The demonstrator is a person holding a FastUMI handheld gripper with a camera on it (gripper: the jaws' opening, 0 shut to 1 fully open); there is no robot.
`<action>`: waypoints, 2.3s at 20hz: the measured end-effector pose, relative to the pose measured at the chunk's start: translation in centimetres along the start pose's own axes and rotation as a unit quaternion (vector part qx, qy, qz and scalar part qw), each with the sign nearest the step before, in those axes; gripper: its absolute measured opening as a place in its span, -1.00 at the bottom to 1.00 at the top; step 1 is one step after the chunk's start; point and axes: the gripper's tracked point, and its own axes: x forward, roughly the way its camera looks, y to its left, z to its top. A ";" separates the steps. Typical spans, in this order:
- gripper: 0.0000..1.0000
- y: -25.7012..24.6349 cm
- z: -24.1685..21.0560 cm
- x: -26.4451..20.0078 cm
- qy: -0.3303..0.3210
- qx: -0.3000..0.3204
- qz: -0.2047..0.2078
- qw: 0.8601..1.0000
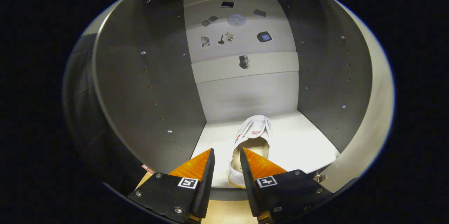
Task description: Open the shoe cabinet door, grab the shoes and put them into the shoe cabinet, then close the shoe cabinet door.
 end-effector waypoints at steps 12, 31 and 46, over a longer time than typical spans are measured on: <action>0.74 3.6 -1.2 -19.8 -0.059 -0.013 0.009 0.998; 0.85 -10.1 0.2 -41.1 -0.122 0.043 0.021 0.991; 0.89 -26.7 0.2 -40.8 -0.124 0.027 0.038 0.991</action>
